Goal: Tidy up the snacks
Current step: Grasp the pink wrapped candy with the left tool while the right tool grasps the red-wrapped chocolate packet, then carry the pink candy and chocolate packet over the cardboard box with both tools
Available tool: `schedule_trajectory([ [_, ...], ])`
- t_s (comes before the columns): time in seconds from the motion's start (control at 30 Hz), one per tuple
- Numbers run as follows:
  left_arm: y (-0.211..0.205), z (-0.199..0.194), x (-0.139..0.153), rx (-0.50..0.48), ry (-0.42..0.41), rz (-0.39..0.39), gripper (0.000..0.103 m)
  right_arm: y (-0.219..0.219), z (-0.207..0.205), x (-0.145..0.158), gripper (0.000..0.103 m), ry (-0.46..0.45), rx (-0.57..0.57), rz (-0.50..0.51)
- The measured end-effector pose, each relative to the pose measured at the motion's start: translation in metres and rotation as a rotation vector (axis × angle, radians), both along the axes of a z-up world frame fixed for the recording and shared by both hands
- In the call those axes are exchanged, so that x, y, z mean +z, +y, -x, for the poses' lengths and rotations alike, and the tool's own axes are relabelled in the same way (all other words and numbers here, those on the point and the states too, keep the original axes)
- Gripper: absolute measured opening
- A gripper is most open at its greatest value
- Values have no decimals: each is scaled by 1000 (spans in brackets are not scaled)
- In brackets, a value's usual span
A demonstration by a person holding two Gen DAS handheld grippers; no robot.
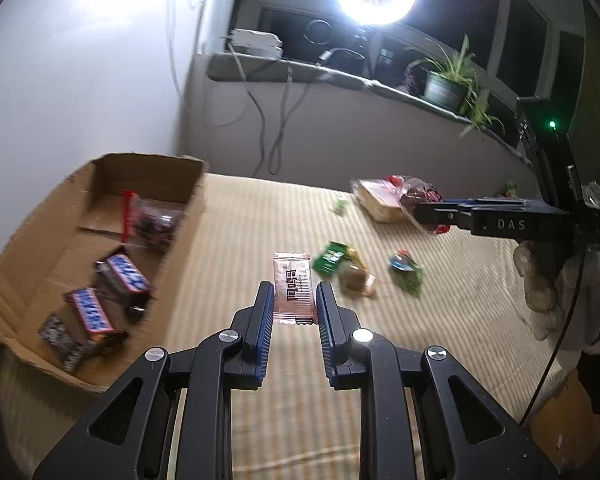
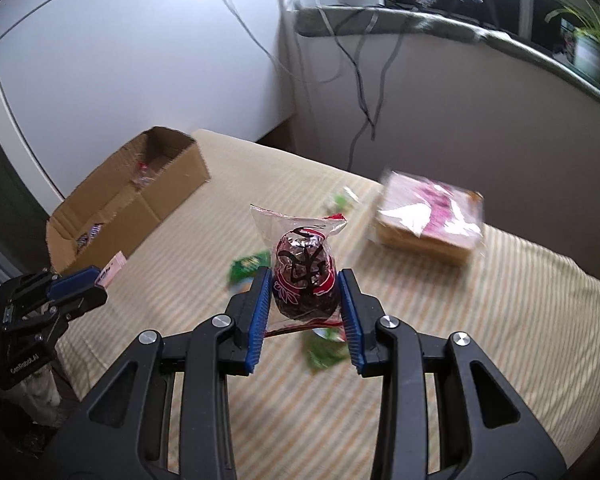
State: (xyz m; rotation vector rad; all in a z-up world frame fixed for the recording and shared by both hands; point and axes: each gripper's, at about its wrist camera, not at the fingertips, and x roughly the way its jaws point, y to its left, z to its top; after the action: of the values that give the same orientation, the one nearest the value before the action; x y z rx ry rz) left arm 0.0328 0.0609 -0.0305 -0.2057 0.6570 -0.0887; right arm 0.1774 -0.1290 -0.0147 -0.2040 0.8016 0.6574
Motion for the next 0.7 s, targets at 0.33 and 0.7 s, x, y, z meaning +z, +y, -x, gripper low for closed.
schedule_trajectory([
  [0.33,62,12,5,137,-18,7,20,65,3,9,35,-5,97,-8],
  [0.7,119,23,1,263,-13,-21,20,144,16,15,35,-12,226,2],
])
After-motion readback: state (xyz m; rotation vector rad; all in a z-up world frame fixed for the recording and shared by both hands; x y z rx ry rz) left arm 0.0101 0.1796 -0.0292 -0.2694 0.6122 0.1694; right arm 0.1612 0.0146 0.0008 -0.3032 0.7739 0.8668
